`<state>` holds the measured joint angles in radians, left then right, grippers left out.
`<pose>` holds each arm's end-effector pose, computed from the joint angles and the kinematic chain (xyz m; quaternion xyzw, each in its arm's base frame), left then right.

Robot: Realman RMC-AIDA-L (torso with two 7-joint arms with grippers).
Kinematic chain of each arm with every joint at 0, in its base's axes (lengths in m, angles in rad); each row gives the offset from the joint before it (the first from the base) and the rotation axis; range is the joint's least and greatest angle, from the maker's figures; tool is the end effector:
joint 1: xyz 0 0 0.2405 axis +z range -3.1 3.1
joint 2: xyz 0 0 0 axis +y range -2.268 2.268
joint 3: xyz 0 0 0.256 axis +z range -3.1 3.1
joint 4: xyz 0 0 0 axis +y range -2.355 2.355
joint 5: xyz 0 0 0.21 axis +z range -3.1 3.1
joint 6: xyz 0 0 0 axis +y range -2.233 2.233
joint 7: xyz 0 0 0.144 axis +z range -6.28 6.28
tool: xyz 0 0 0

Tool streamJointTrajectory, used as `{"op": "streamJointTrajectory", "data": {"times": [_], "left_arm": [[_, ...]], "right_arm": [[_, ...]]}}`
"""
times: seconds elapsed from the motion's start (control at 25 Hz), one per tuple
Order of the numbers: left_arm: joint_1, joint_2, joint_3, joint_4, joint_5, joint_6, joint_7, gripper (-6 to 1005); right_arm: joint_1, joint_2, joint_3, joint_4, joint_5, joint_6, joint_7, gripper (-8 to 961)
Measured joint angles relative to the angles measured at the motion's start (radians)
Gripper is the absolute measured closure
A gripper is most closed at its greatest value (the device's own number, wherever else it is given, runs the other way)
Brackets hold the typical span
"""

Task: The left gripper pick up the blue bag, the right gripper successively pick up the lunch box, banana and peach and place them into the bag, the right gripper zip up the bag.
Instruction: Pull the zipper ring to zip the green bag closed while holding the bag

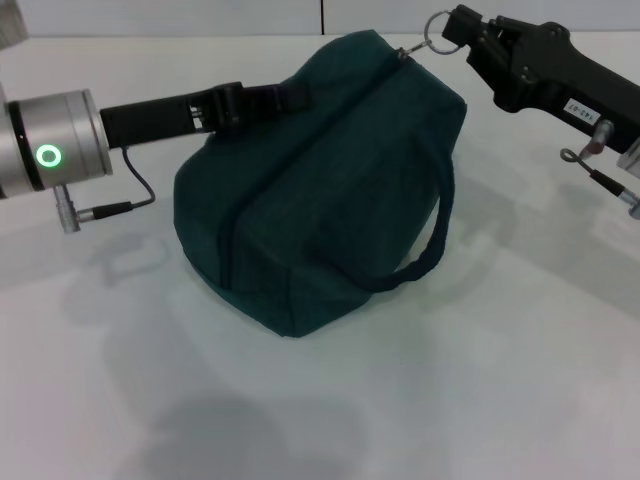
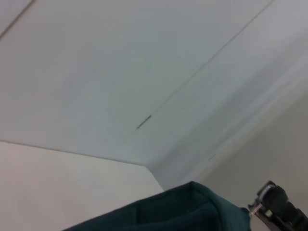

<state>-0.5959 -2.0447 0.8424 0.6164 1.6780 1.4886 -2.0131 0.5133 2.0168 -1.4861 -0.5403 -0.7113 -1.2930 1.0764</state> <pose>-0.2155 0.3652 0.0108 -0.8154 -0.4530 -0.3583 0.0399 0.1895 0.3653 -0.0035 -0.8346 0.1623 0.4759 0.2252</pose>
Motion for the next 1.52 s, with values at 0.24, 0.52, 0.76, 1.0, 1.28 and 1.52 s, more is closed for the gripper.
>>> {"op": "streamJointTrajectory", "data": {"times": [0.24, 0.52, 0.76, 1.0, 1.28, 1.52], "left_arm": [[0.011, -0.013, 0.001, 0.0, -0.008, 0.047, 0.037, 946], [0.016, -0.019, 0.006, 0.0, -0.018, 0.072, 0.069, 950], [0.01, -0.02, 0.007, -0.001, -0.019, 0.085, 0.074, 954], [0.008, -0.021, 0.005, -0.001, -0.023, 0.126, 0.077, 956], [0.007, -0.029, 0.002, 0.0, -0.024, 0.165, 0.092, 959], [0.007, -0.032, 0.007, 0.0, -0.025, 0.18, 0.101, 959]], "right_arm": [[0.0, 0.001, 0.017, 0.049, 0.031, -0.022, 0.017, 942], [0.001, -0.001, 0.019, 0.112, 0.081, -0.038, 0.05, 942], [0.003, -0.002, 0.02, 0.114, 0.082, -0.058, 0.053, 942], [0.002, -0.002, 0.027, 0.118, 0.084, -0.062, 0.091, 942], [0.002, -0.004, 0.029, 0.127, 0.089, -0.059, 0.126, 942], [-0.001, -0.004, 0.04, 0.138, 0.091, -0.062, 0.153, 942]]}}
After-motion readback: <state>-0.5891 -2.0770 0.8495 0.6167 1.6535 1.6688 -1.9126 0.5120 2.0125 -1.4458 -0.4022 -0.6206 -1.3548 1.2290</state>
